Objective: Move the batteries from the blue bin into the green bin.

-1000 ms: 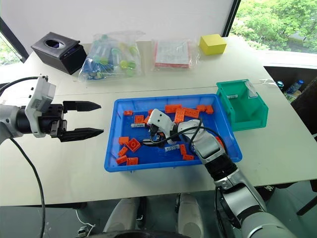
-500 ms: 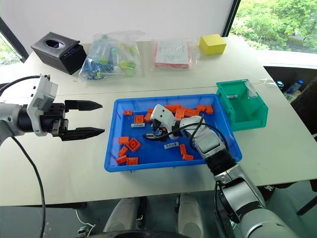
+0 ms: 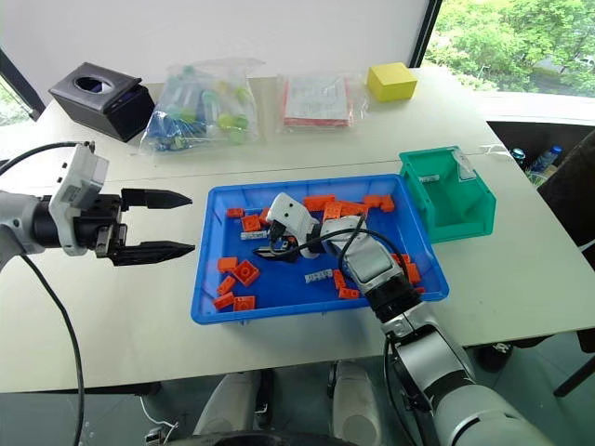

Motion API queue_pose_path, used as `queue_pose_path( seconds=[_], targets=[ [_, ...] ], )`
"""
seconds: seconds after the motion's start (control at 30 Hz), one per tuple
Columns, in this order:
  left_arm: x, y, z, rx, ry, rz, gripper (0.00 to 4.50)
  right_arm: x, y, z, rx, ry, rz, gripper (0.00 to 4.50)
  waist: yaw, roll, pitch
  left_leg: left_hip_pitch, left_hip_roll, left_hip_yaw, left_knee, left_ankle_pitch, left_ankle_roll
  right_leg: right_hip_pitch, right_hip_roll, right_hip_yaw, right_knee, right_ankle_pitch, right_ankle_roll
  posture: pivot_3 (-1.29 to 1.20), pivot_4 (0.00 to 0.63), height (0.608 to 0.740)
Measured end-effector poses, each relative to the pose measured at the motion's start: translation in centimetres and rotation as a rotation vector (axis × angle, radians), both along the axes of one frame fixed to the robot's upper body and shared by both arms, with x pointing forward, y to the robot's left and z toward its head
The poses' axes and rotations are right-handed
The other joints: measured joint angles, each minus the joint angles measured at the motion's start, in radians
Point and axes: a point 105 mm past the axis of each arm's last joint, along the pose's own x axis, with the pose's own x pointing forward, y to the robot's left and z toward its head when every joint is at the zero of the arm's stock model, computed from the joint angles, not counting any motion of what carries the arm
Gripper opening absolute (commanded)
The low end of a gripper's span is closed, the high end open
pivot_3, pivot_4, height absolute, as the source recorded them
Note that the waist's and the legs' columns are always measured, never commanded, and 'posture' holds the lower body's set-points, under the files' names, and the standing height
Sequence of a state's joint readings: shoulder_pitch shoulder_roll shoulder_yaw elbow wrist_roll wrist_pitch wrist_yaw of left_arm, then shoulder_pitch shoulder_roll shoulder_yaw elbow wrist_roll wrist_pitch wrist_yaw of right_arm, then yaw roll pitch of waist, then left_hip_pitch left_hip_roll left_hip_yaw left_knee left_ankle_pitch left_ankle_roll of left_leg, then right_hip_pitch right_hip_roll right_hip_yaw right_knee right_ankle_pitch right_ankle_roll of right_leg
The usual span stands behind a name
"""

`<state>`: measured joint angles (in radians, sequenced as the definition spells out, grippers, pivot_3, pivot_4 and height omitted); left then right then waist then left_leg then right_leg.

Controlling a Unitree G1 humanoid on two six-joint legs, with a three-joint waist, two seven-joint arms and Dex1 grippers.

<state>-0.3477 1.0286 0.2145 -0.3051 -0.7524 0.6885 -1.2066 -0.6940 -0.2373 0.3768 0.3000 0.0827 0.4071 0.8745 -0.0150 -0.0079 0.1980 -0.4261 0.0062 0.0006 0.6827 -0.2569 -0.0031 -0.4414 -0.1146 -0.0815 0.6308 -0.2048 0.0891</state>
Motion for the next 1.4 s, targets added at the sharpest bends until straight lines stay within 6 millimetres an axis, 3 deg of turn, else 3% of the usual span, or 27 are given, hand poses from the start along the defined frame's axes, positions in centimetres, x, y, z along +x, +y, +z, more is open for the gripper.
queue_pose_path(
  seconds=[0.17, 0.37, 0.43, 0.6, 0.67, 0.8, 0.87, 1.03, 1.13, 1.17, 1.3, 1.4],
  targets=[
    [0.1, 0.0, 0.0, -0.003, -0.003, 0.004, 4.5, -0.3, -0.2, -0.1, -0.007, 0.01, 0.012, 0.03, 0.001, 0.0, 0.0, 0.0, 0.0, 0.0, 0.0, 0.0, 0.0, 0.0, 0.0, 0.0, 0.0, 0.0, 0.0, 0.0, 0.15, 0.692],
    [0.0, -0.1, -0.1, -0.006, 0.0, -0.005, 4.5, -0.7, -0.9, 0.6, -0.02, 0.012, 0.008, 0.05, 0.001, 0.0, 0.0, 0.0, 0.0, 0.0, 0.0, 0.0, 0.0, 0.0, 0.0, 0.0, 0.0, 0.0, 0.0, 0.0, 0.15, 0.692],
    [-0.1, -0.2, -0.2, -0.006, 0.004, -0.014, 4.5, -0.8, -1.5, 2.0, -0.008, -0.012, 0.0, 0.05, 0.002, 0.0, 0.0, 0.0, 0.0, 0.0, 0.0, 0.0, 0.0, 0.0, 0.0, 0.0, 0.0, 0.0, 0.0, 0.0, 0.15, 0.692],
    [-0.1, -0.2, -0.3, -0.004, 0.012, -0.027, 4.5, -0.8, -5.6, 6.3, 0.007, -0.091, -0.093, 0.05, 0.006, 0.0, 0.0, -0.001, 0.0, 0.0, 0.0, 0.0, 0.0, 0.0, 0.0, 0.0, -0.001, 0.0, 0.0, 0.0, 0.15, 0.692],
    [-0.2, -0.3, -0.4, -0.003, 0.017, -0.034, 4.5, -0.8, -8.8, 7.9, 0.007, -0.11, -0.177, 0.05, 0.009, 0.001, 0.0, -0.001, 0.0, 0.0, 0.0, 0.0, 0.0, 0.0, -0.001, 0.0, -0.001, 0.0, 0.0, 0.0, 0.15, 0.692],
    [-0.1, -0.4, -0.8, -0.005, 0.025, -0.037, 4.5, 0.1, -17.8, 11.6, -0.026, -0.201, -0.48, 0.05, 0.022, 0.0, 0.001, -0.001, 0.0, 0.002, 0.0, 0.0, 0.0, -0.001, -0.001, 0.0, -0.002, -0.002, -0.003, 0.0, 0.15, 0.692],
    [-0.1, -0.4, -0.8, -0.008, 0.023, -0.04, 4.5, 0.0, -20.3, 12.4, -0.029, -0.231, -0.569, 0.05, 0.023, 0.0, 0.0, 0.0, 0.0, 0.002, -0.001, 0.0, 0.0, -0.001, -0.001, 0.0, -0.002, -0.002, -0.003, 0.0, 0.15, 0.692],
    [0.2, -0.8, -1.1, -0.033, 0.03, -0.047, 4.5, -0.7, -24.6, 9.0, -0.09, -0.143, -0.707, 0.05, 0.026, 0.0, 0.001, -0.001, 0.0, 0.003, 0.0, 0.0, 0.0, -0.001, -0.001, 0.0, -0.001, -0.002, -0.003, 0.0, 0.15, 0.692],
    [0.4, -0.9, -0.8, -0.041, 0.021, -0.049, 4.5, -0.6, -26.3, 8.7, -0.104, -0.147, -0.776, 0.05, 0.024, 0.0, 0.001, 0.0, 0.0, 0.004, 0.0, 0.0, 0.0, -0.001, -0.001, 0.001, -0.001, -0.002, -0.003, 0.0, 0.15, 0.692],
    [0.4, -1.0, -0.7, -0.041, 0.017, -0.052, 4.5, -0.5, -26.7, 8.8, -0.113, -0.16, -0.792, 1.1, 0.024, 0.0, 0.001, 0.0, 0.0, 0.003, 0.0, 0.0, 0.0, -0.001, -0.001, 0.001, -0.001, -0.002, -0.003, 0.0, 0.15, 0.692],
    [0.6, -1.2, -0.6, -0.048, 0.013, -0.06, 4.5, 0.0, -29.1, 8.7, -0.122, -0.185, -0.911, 3.16, 0.026, 0.0, 0.001, -0.001, 0.0, 0.003, 0.0, 0.0, 0.0, -0.001, -0.001, 0.001, -0.001, -0.002, -0.003, 0.0, 0.15, 0.692],
    [0.7, -1.1, -0.7, -0.051, 0.02, -0.052, 4.5, 0.0, -30.5, 8.9, -0.112, -0.18, -0.964, 4.47, 0.027, 0.0, 0.001, -0.001, 0.0, 0.003, 0.0, 0.0, 0.0, -0.001, -0.001, 0.001, -0.001, -0.002, -0.003, 0.0, 0.15, 0.692]
  ],
)
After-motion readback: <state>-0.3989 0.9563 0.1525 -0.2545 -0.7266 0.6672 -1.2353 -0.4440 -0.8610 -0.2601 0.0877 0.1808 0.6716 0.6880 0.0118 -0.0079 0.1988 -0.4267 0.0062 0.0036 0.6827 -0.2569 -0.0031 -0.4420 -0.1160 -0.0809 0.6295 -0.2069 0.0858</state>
